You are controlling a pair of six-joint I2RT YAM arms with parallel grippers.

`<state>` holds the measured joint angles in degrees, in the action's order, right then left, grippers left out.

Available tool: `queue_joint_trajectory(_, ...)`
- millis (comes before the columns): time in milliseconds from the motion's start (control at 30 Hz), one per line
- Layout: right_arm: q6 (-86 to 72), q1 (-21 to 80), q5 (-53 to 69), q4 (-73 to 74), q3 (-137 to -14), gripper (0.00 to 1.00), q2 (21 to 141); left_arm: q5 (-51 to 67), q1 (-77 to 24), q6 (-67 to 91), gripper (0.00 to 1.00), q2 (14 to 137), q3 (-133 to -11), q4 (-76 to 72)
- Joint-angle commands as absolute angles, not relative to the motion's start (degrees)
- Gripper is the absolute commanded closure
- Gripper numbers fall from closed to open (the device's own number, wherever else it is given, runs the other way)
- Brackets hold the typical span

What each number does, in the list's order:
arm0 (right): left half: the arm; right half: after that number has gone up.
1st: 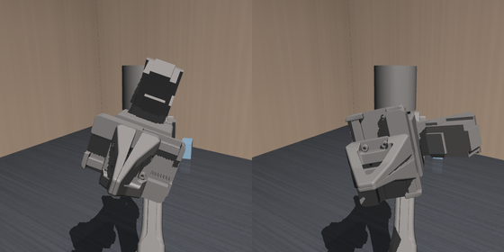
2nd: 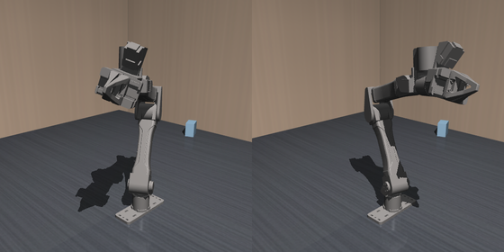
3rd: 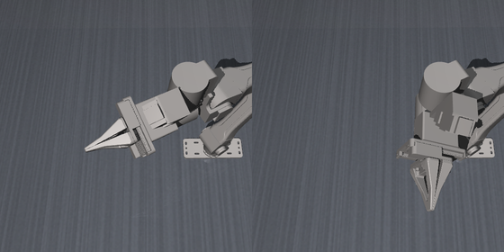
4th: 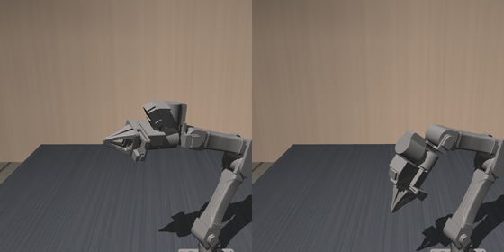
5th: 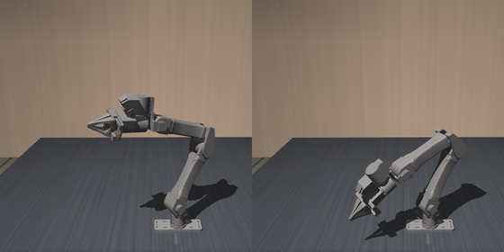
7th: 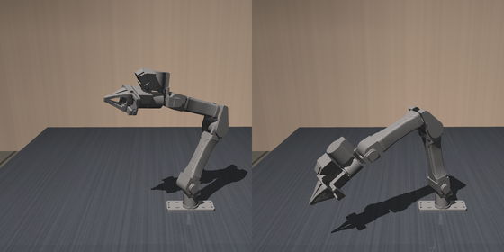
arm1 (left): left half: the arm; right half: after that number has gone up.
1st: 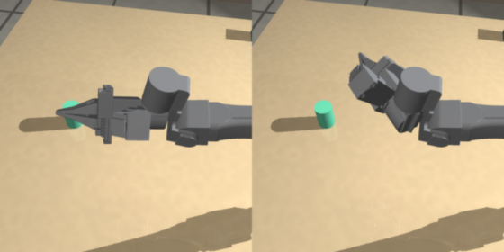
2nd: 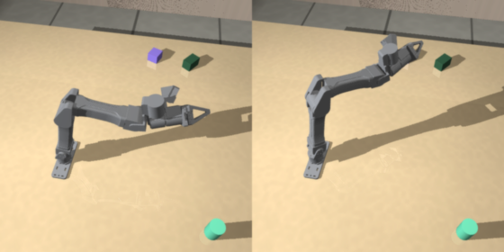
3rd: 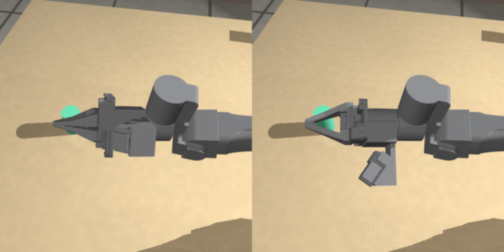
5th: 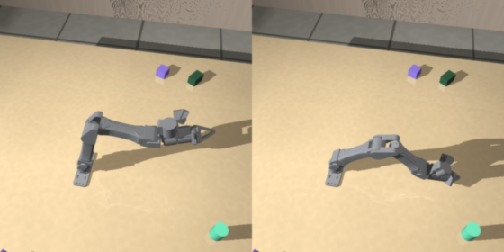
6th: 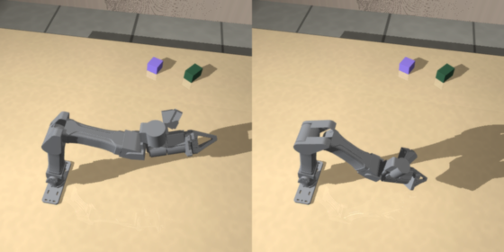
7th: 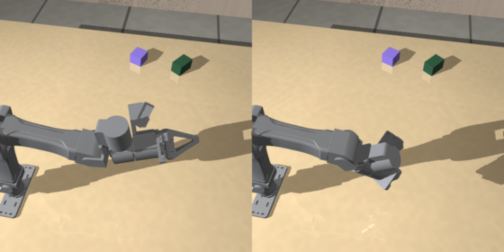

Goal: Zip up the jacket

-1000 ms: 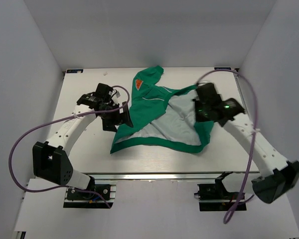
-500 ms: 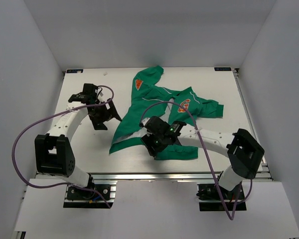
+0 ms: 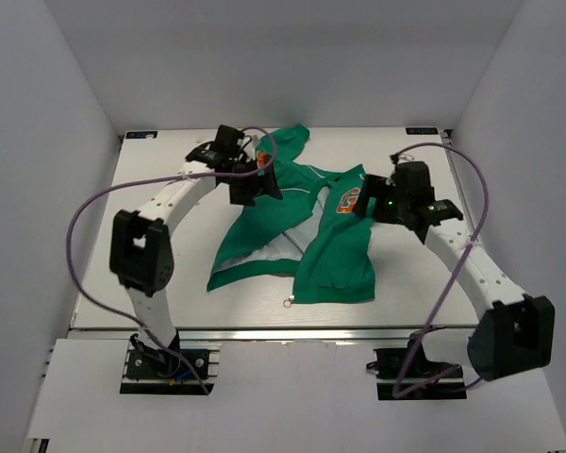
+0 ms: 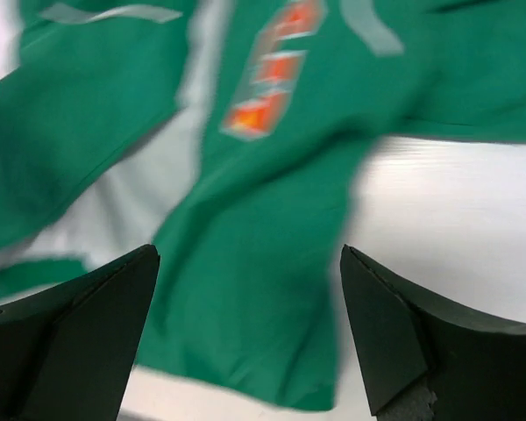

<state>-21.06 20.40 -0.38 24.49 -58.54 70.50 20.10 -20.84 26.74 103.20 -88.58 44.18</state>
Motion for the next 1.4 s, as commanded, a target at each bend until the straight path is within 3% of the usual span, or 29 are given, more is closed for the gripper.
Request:
queue_joint_trajectory(0,-22.5,11.01,1.47,27.43,-60.46,0.11,76.01,24.59,-21.18,21.56,0.02,111.94,-98.05,40.69)
queue_joint_trajectory(133,-21.54,4.4,2.3,28.13,-66.78,0.17,88.82,25.9,-22.06,19.87,0.02,130.37,-120.34,42.97)
queue_joint_trajectory(267,-18.46,3.35,0.61,27.77,-73.55,0.24,99.38,27.69,-22.06,19.07,0.02,141.03,-132.68,43.78)
queue_joint_trajectory(500,-20.04,0.7,1.84,26.9,-84.8,0.22,113.37,26.01,-21.18,23.46,0.02,145.53,-128.75,30.33)
queue_joint_trajectory(800,-21.54,-5.8,20.92,14.85,-88.93,0.11,123.38,32.69,-13.98,35.4,0.02,150.12,-123.75,20.57)
queue_joint_trajectory(1167,-21.01,-5.8,20.48,26.1,-128.99,0.11,147.91,20.05,-13.1,43.5,0.02,149.94,-123.82,13.54)
queue_joint_trajectory(1233,-20.66,-5.71,21.61,26.63,-134.64,0.11,148.45,20.04,-13.18,43.77,0.02,150.73,-127.07,13.71)
queue_joint_trajectory(1367,-16.89,-4.31,20.84,25.05,-129.13,0.11,138.81,23.02,-13.36,43.77,0.02,148.55,-131.75,12.31)
